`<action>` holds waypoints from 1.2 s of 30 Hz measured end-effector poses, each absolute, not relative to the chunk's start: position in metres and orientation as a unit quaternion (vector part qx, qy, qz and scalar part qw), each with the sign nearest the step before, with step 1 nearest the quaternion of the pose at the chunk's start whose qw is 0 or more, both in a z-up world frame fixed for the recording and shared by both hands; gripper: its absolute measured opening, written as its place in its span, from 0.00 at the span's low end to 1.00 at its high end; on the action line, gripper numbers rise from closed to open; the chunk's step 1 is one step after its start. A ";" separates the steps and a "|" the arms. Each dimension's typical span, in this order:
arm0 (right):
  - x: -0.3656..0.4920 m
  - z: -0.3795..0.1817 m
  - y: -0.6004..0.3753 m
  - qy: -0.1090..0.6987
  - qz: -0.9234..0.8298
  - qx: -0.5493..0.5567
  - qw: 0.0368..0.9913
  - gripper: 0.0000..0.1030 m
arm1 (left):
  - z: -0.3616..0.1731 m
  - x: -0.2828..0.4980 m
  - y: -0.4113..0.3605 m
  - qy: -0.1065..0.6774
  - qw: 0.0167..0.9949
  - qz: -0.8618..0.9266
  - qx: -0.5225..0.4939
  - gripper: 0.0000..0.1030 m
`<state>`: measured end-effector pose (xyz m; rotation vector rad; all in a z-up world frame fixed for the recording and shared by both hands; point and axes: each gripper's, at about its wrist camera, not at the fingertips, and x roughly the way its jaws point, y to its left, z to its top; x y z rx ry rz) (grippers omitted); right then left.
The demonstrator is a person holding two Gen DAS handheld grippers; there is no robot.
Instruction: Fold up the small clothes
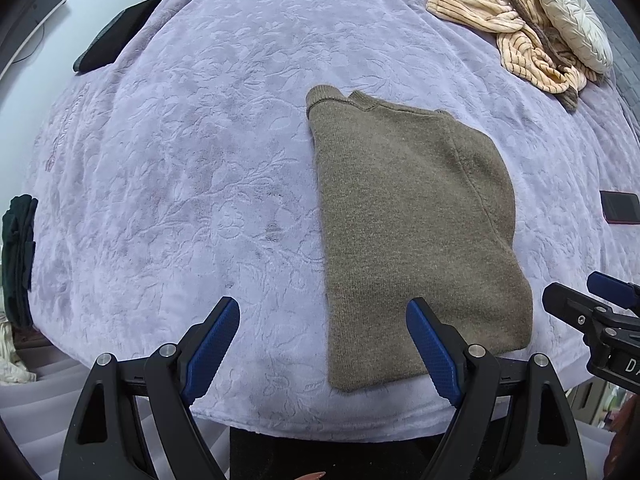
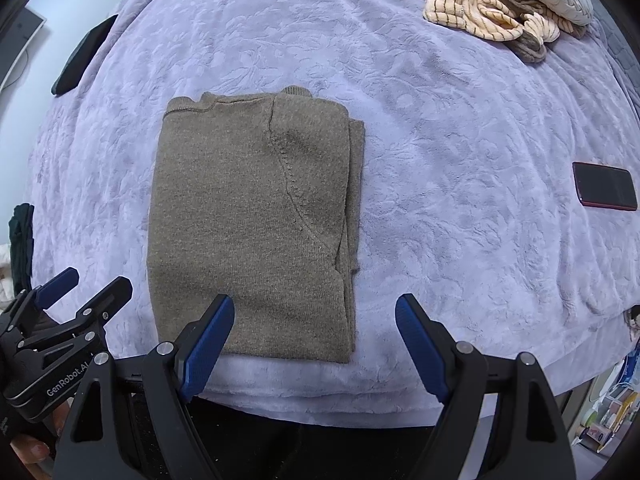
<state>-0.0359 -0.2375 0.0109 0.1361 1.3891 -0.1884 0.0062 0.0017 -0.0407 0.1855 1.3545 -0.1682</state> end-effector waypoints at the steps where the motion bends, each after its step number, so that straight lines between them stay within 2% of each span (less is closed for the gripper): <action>1: -0.036 0.011 -0.237 0.639 -0.086 0.064 0.762 0.83 | -0.041 0.006 0.002 0.625 0.772 -0.077 0.086 0.84; 36: -0.043 0.009 -0.235 0.640 -0.084 0.072 0.761 0.83 | -0.041 -0.003 0.000 0.628 0.769 -0.076 0.096 0.84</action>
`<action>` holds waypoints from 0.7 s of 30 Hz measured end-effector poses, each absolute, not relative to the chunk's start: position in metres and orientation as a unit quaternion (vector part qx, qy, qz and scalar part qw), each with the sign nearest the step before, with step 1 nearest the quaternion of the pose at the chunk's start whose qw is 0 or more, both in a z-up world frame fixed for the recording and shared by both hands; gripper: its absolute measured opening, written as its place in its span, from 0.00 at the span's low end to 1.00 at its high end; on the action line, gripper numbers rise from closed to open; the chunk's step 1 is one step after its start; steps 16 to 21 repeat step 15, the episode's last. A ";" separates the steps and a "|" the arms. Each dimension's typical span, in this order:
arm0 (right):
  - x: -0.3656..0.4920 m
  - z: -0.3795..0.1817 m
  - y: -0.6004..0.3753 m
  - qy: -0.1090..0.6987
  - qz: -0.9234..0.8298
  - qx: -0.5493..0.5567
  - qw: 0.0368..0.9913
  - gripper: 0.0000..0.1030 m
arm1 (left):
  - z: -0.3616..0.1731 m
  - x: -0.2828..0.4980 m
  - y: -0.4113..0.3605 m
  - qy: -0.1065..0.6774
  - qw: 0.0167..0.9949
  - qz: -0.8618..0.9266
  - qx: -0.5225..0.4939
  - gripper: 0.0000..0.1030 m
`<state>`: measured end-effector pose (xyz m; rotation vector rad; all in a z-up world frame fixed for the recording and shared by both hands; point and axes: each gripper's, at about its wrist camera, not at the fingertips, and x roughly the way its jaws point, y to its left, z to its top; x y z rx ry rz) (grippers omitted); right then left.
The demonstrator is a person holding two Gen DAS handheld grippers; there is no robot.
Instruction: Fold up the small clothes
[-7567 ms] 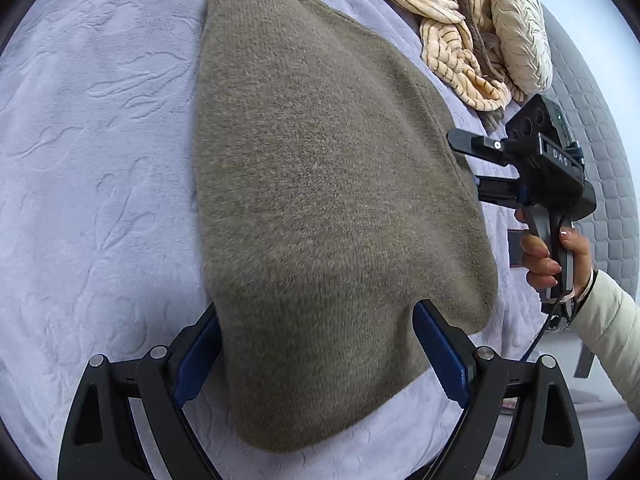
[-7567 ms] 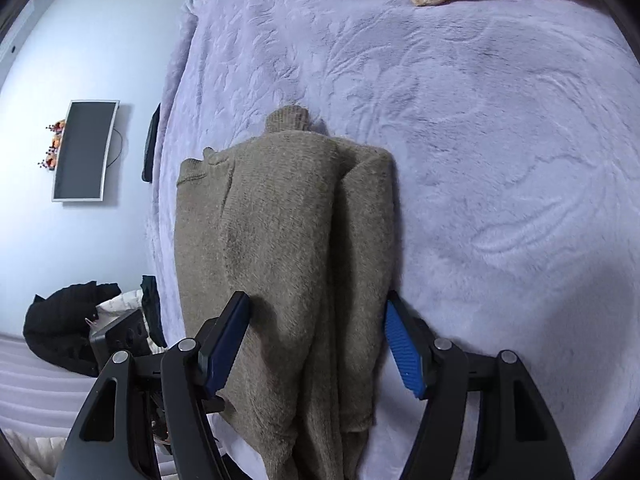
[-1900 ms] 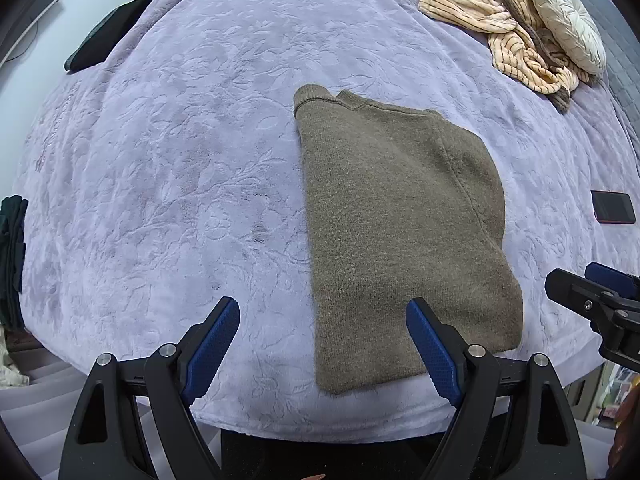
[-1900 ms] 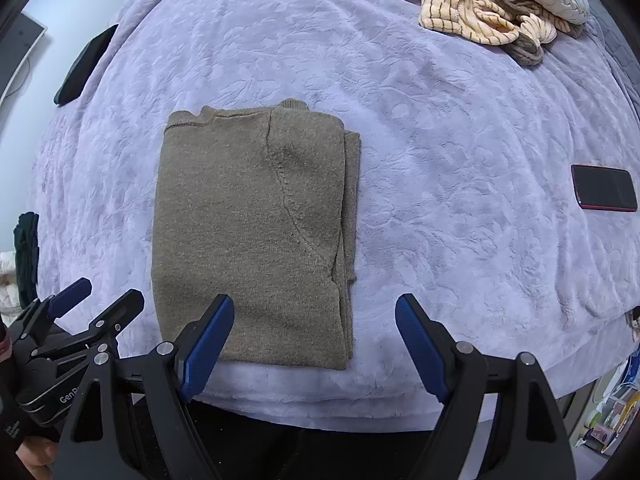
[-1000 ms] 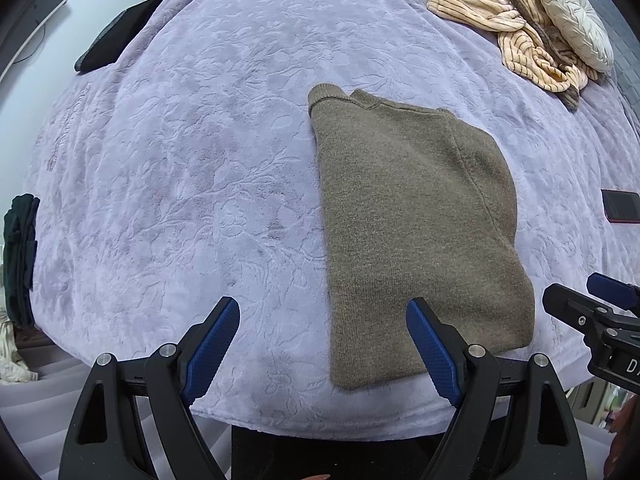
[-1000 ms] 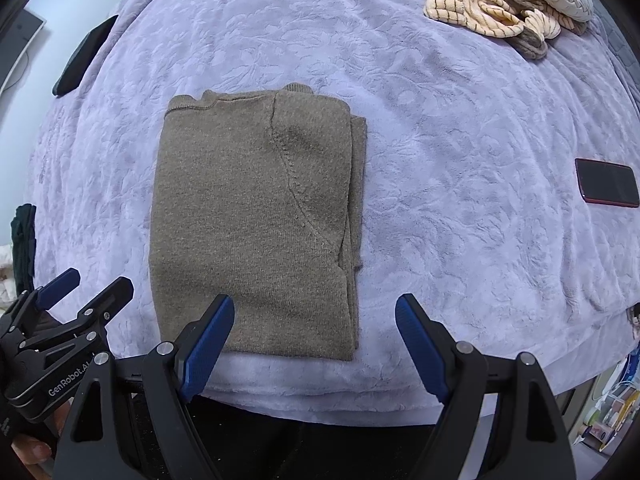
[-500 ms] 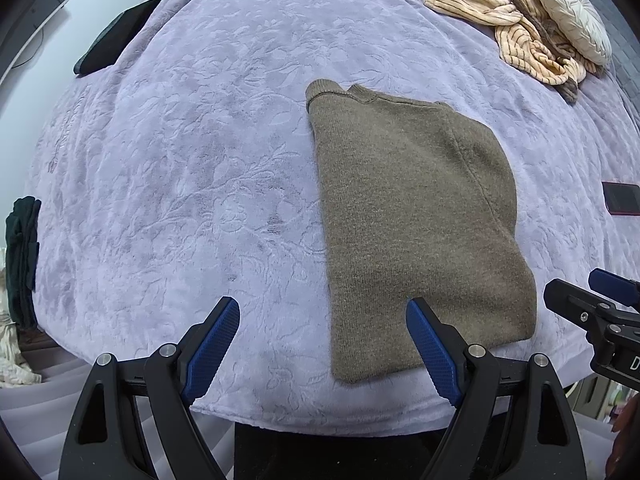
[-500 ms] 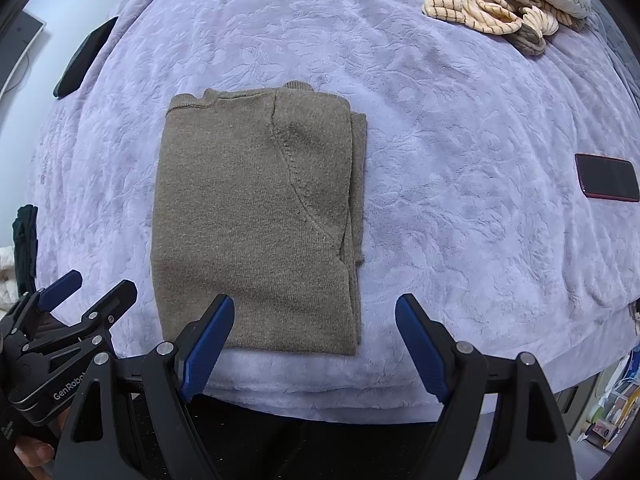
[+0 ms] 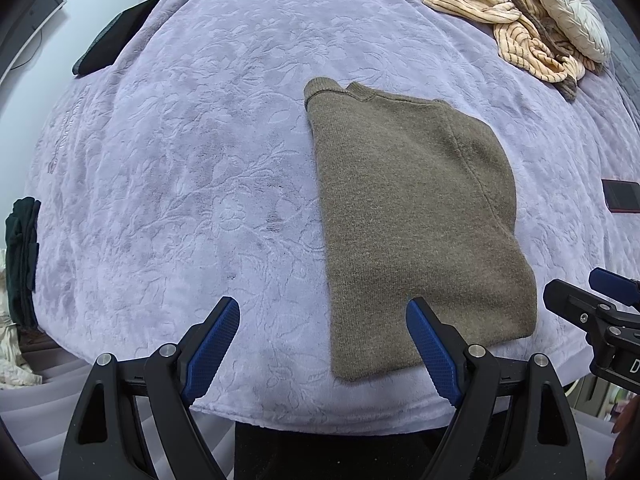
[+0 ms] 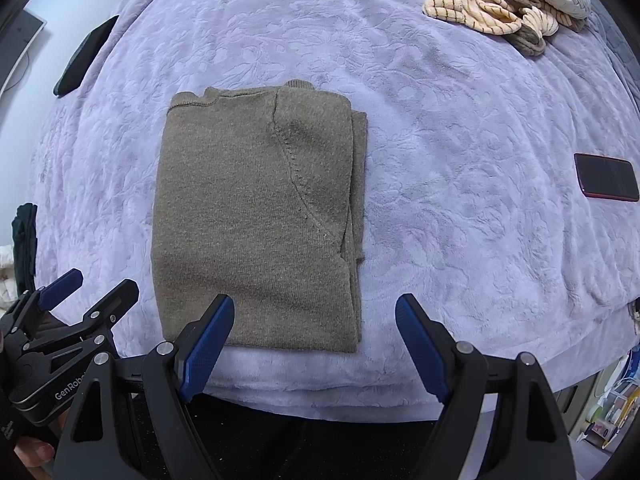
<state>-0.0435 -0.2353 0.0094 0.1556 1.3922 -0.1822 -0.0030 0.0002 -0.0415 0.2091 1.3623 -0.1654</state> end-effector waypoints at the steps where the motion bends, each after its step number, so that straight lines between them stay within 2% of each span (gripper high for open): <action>1: -0.043 0.009 -0.235 0.640 -0.084 0.071 0.761 0.83 | -0.042 -0.003 0.000 0.628 0.768 -0.077 0.097 0.84; 21: -0.042 0.007 -0.232 0.643 -0.084 0.068 0.758 0.83 | -0.044 0.007 0.003 0.631 0.766 -0.081 0.092 0.84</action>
